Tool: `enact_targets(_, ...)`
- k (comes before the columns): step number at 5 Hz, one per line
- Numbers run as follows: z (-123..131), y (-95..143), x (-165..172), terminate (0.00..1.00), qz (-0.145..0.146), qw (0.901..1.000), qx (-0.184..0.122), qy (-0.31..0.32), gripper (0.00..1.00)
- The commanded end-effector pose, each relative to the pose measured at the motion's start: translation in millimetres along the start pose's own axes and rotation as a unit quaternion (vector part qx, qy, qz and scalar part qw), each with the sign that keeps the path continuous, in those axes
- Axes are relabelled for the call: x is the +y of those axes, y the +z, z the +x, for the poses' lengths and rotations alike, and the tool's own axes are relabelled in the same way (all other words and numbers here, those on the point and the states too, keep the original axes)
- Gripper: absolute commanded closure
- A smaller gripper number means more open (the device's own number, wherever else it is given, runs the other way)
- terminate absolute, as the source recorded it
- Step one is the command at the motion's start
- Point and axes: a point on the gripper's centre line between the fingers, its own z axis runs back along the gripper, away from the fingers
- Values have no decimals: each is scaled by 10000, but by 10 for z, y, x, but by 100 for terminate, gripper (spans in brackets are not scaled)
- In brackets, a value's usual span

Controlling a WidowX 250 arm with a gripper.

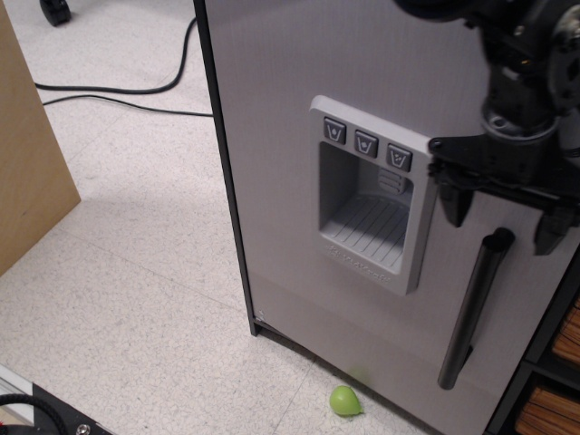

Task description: Close fridge

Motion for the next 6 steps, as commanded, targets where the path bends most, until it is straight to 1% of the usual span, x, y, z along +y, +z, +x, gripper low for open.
enact_targets(1,349,65,-30,0,102,9984,-560,69,0)
enact_targets(3,472,-9,-10,0,115,9970,-749,168,0)
enact_targets(4,476,-3,-23,0,129,9970,-750,118,0)
enact_targets(5,342,120,-16,0,72,9978,-665,-8,0)
enact_targets(6,158,231,33,0,165,9992,-360,-68,0)
